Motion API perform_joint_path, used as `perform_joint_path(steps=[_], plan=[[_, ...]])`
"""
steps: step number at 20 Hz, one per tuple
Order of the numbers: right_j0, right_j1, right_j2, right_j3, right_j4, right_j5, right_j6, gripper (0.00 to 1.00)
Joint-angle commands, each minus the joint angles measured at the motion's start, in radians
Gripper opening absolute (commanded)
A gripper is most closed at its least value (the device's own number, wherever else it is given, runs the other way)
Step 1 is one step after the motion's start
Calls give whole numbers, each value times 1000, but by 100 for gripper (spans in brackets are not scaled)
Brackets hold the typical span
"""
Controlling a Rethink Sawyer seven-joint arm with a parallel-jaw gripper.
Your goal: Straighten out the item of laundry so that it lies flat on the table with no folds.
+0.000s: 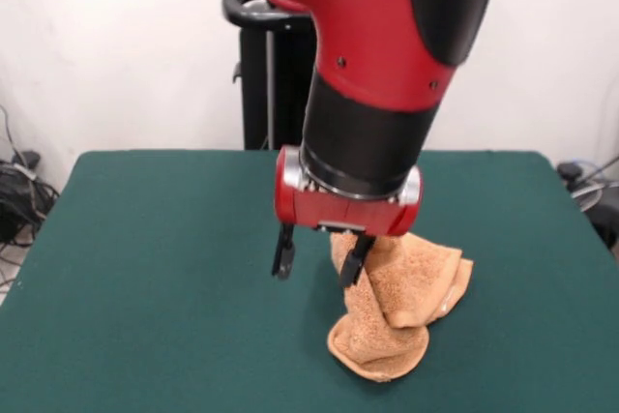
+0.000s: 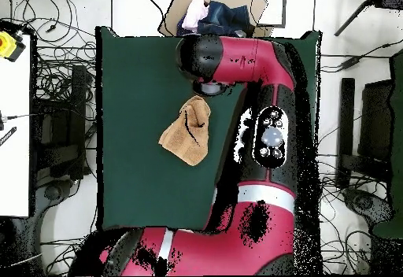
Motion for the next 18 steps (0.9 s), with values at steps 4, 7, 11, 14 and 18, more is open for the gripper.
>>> perform_joint_path(steps=[4, 7, 11, 14, 18], plan=[[-6, 14, 34, 108, -8, -86, 121, 100], [-21, -3, 47, 147, 4, -119, 110, 100], [-37, -17, 64, 182, 19, -163, 109, 100], [-44, -33, 71, 205, 34, -176, 115, 100], [-58, -49, 93, 228, 82, -225, 155, 100]])
